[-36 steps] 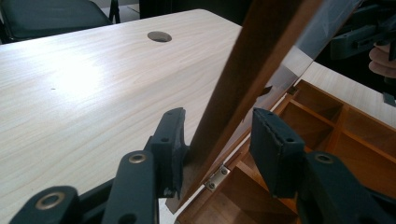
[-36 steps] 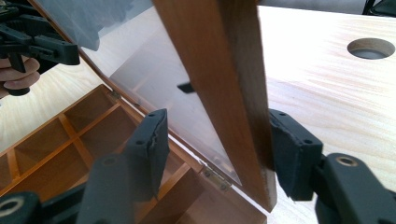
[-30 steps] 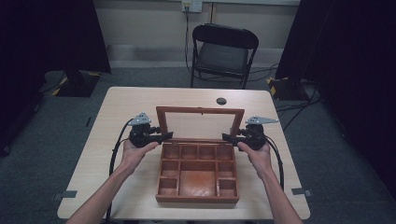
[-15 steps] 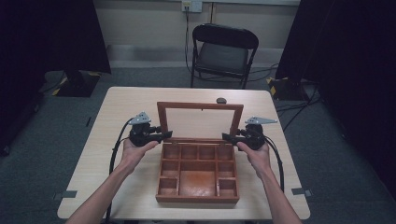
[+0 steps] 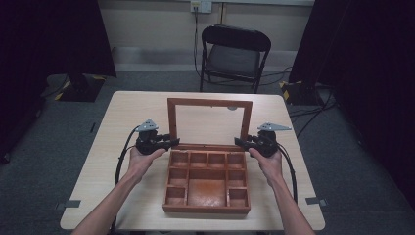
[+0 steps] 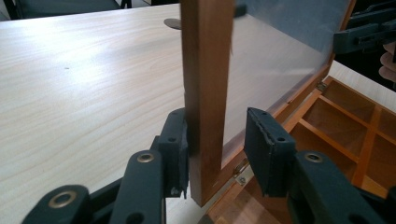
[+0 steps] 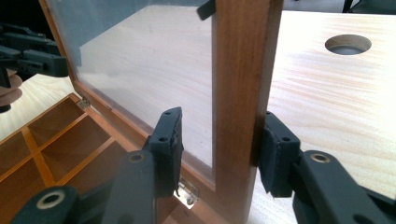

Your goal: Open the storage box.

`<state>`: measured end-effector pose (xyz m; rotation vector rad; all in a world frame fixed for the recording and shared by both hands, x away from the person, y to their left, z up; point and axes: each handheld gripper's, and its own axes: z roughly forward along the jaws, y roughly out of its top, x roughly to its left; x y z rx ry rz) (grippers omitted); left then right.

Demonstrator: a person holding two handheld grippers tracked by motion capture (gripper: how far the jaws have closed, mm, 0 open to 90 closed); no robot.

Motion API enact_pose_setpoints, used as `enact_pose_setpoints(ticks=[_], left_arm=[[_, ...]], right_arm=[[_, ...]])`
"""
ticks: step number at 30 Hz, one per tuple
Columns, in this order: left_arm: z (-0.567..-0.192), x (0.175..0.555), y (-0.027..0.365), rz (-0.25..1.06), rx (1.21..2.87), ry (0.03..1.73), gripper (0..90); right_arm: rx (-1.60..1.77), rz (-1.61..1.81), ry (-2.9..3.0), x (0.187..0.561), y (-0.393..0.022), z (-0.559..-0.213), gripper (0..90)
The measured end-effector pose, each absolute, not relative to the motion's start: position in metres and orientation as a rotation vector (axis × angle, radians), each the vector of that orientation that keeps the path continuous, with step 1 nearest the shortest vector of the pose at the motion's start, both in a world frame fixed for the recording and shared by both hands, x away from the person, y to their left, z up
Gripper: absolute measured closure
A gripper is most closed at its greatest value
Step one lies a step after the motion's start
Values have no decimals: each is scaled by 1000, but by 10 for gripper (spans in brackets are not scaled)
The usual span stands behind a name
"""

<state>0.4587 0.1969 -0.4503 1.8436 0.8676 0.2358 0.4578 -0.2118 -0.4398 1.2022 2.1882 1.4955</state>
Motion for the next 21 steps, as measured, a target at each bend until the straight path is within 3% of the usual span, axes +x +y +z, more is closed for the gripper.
enact_pose_setpoints(ticks=[10,21], left_arm=[[-452,462,196,229,1832,890,607],[-450,466,200,228,1826,916,665]], right_arm=[[1219,1493,2178,462,-212,-442,573],[1237,1500,2164,467,-208,-445,560]])
